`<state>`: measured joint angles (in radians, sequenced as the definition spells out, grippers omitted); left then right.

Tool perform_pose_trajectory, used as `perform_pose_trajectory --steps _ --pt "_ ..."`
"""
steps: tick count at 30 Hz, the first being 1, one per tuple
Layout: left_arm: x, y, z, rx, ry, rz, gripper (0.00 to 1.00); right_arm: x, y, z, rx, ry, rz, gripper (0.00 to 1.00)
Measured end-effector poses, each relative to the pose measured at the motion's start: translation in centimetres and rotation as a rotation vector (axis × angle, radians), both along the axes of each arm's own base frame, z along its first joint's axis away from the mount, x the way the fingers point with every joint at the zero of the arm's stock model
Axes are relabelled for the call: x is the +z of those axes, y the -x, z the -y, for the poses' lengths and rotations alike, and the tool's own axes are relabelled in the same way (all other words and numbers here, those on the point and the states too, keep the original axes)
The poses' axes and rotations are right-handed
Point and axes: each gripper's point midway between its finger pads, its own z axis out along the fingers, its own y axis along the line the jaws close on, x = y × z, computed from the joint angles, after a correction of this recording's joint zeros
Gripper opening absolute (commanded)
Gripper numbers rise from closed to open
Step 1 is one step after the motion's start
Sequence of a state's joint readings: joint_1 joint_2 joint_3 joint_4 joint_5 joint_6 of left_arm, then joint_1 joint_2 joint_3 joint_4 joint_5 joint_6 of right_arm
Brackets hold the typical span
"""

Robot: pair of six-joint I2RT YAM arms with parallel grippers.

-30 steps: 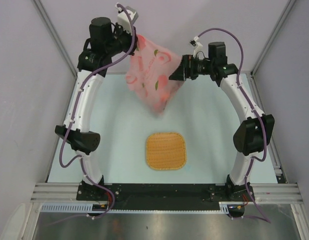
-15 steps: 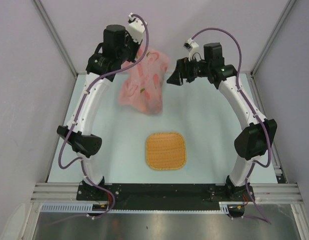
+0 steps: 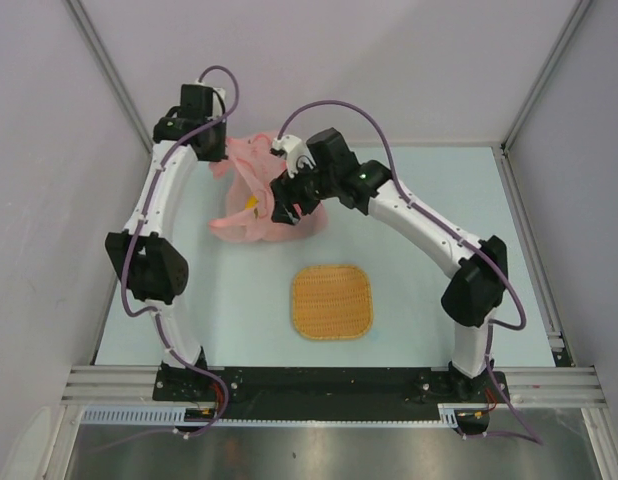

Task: Take the fake fruits out of the plastic bag
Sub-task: Place the plastic bag at the center of the board, then adjust the plastic bag at the center of the board.

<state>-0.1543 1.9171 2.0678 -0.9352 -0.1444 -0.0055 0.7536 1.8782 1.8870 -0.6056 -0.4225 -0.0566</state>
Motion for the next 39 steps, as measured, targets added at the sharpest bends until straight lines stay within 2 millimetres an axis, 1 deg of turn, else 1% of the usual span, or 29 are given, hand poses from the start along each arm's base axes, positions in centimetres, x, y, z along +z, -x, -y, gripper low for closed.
perform_pose_trajectory --steps 2,4,5,7,8,10,12,14,16,19,20,22,25,26,31,34,35,36,38,39 --pt "-0.2 0.0 -1.8 0.04 0.026 -0.01 0.0 0.0 -0.3 -1.3 0.043 -0.009 0.013 0.68" --pt "-0.1 -0.1 -2.9 0.062 0.058 -0.01 0.0 0.5 -0.3 -2.9 0.114 -0.031 0.029 0.71" --pt "-0.2 -0.1 -3.0 0.061 0.079 -0.012 0.0 0.7 -0.2 -3.6 0.149 -0.045 0.039 0.71" --pt "-0.5 0.0 -2.8 0.056 0.126 -0.025 0.0 0.9 0.7 -4.8 0.213 -0.068 0.039 0.71" --pt "-0.7 0.0 -2.6 0.054 0.151 -0.031 0.0 0.8 1.3 -5.3 0.241 -0.075 0.03 0.72" --pt "-1.1 0.2 -2.2 0.048 0.187 -0.046 0.0 0.3 2.4 -6.1 0.282 -0.075 0.022 0.76" --pt "-1.8 0.4 -2.0 0.047 0.215 -0.068 0.0 -0.5 3.4 -7.0 0.329 -0.058 0.047 0.78" --pt "-2.5 0.7 -1.7 0.043 0.25 -0.092 0.0 -1.4 4.7 -8.1 0.381 -0.031 0.091 0.78" --pt "-3.1 1.0 -1.7 0.043 0.282 -0.113 0.0 -1.8 6.3 -9.4 0.436 -0.017 0.137 0.78" --pt "-3.9 1.3 -2.4 0.061 0.325 -0.139 0.0 -1.6 8.0 -11.8 0.507 -0.029 0.249 0.8" --pt "-4.2 1.5 -2.7 0.067 0.339 -0.147 0.0 -1.5 8.3 -12.2 0.519 -0.033 0.262 0.84" --pt "-4.8 1.7 -3.0 0.079 0.366 -0.165 0.0 -1.1 7.7 -13.1 0.524 -0.044 0.343 0.87" --pt "-5.4 2.1 -3.1 0.082 0.388 -0.187 0.0 -1.1 5.3 -13.8 0.497 -0.06 0.47 0.88" --pt "-5.5 2.2 -3.0 0.079 0.393 -0.191 0.0 -1.4 4.4 -13.8 0.485 -0.053 0.507 0.88" --pt "-5.8 2.6 -2.4 0.064 0.42 -0.206 0.0 -2.7 1.4 -13.6 0.458 -0.014 0.601 0.89" --pt "-5.7 2.9 -2.2 0.058 0.429 -0.208 0.0 -4.2 0.0 -13.3 0.437 0.013 0.635 0.89" --pt "-5.7 3.1 -2.1 0.057 0.431 -0.207 0.0 -4.9 -0.3 -13.1 0.432 0.024 0.638 0.88" --pt "-5.7 3.2 -2.1 0.056 0.431 -0.207 0.0 -5.8 -0.6 -13.0 0.426 0.032 0.642 0.87" --pt "-5.5 3.5 -2.0 0.054 0.433 -0.204 0.0 -7.3 -1.0 -13.1 0.422 0.047 0.644 0.74" --pt "-5.5 3.6 -2.0 0.053 0.434 -0.204 0.0 -7.9 -1.2 -13.2 0.42 0.05 0.647 0.65"
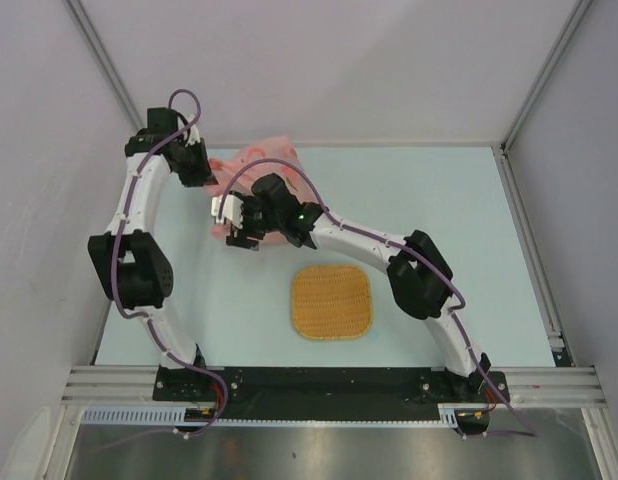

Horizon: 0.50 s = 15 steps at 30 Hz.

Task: Take the fake fruits out of the plastic bag
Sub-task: Adjust the plastic bag at the center of the board.

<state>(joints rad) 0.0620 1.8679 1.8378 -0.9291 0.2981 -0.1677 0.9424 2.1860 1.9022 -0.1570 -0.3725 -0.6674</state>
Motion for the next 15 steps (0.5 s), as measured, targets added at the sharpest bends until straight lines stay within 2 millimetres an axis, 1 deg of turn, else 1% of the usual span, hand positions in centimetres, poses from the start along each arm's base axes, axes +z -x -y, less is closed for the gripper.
perform_pose_trajectory --steps 1,3,4,5,6,8,10,12,13,14,15 --pt "0.0 0.1 0.0 -0.001 0.002 0.001 0.0 -0.6 -0.1 -0.1 -0.001 0.0 0.002 0.46" --pt "0.2 0.2 0.1 -0.002 0.003 0.004 0.0 -0.9 -0.4 -0.3 -0.013 -0.008 0.004 0.26" --pt "0.2 0.2 0.1 -0.004 0.004 0.006 0.0 -0.9 -0.6 -0.2 -0.028 -0.016 -0.002 0.09" --pt "0.3 0.2 0.2 -0.006 0.007 0.008 0.0 -0.6 -0.7 -0.3 -0.034 -0.026 0.004 0.02" --pt "0.4 0.2 0.3 -0.011 0.011 0.01 0.0 -0.1 -1.0 -0.3 -0.045 -0.04 0.01 0.0" --pt "0.4 0.2 0.6 -0.029 0.019 0.014 0.0 0.9 -1.1 0.1 -0.06 -0.055 0.014 0.0" --pt "0.5 0.4 1.1 -0.073 0.026 0.023 0.0 2.7 -1.2 1.7 -0.076 -0.067 0.028 0.0" --pt "0.7 0.6 1.7 -0.132 0.02 0.034 0.0 5.0 -1.7 4.2 -0.103 -0.081 0.044 0.0" --pt "0.7 0.7 2.4 -0.168 0.016 0.041 0.0 7.0 -2.4 6.3 -0.13 -0.099 0.06 0.0" --pt "0.8 0.8 2.8 -0.192 0.016 0.048 0.0 8.5 -3.1 8.0 -0.157 -0.113 0.073 0.0" --pt "0.9 1.0 3.6 -0.229 0.021 0.062 0.0 10.9 -4.5 10.5 -0.203 -0.139 0.1 0.0"
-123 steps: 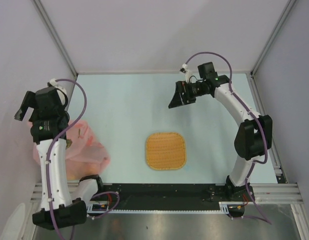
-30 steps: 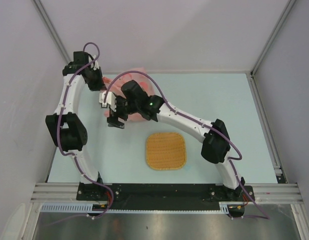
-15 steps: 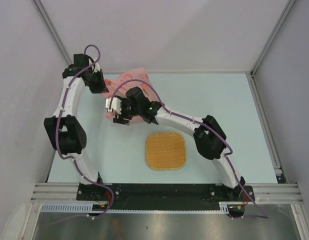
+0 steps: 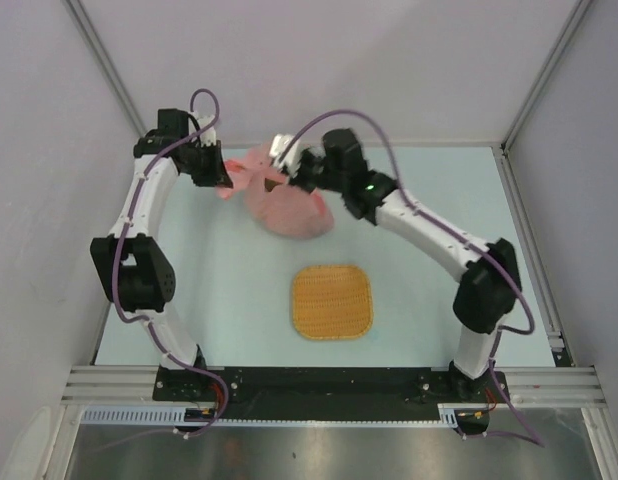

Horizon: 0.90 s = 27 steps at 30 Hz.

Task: Take the fake fruits out of the plastic bag
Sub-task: Adjust the plastic bag at the center of the board.

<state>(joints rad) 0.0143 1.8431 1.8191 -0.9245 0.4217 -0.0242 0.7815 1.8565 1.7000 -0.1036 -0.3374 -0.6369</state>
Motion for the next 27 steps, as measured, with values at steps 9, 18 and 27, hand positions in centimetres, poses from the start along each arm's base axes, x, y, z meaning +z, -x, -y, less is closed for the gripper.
perform_pose_trajectory --steps 9,18,27 --pt "5.3 3.3 7.1 -0.261 0.127 0.166 0.01 9.2 -6.3 15.4 -0.329 -0.112 0.137 0.0" --pt "17.5 -6.1 12.8 -0.38 0.262 0.55 0.0 4.9 -13.9 22.5 -0.529 -0.141 0.065 0.0" --pt "15.2 -11.9 17.1 -0.359 0.233 0.659 0.0 10.0 -24.5 28.9 -0.702 -0.333 0.107 0.0"
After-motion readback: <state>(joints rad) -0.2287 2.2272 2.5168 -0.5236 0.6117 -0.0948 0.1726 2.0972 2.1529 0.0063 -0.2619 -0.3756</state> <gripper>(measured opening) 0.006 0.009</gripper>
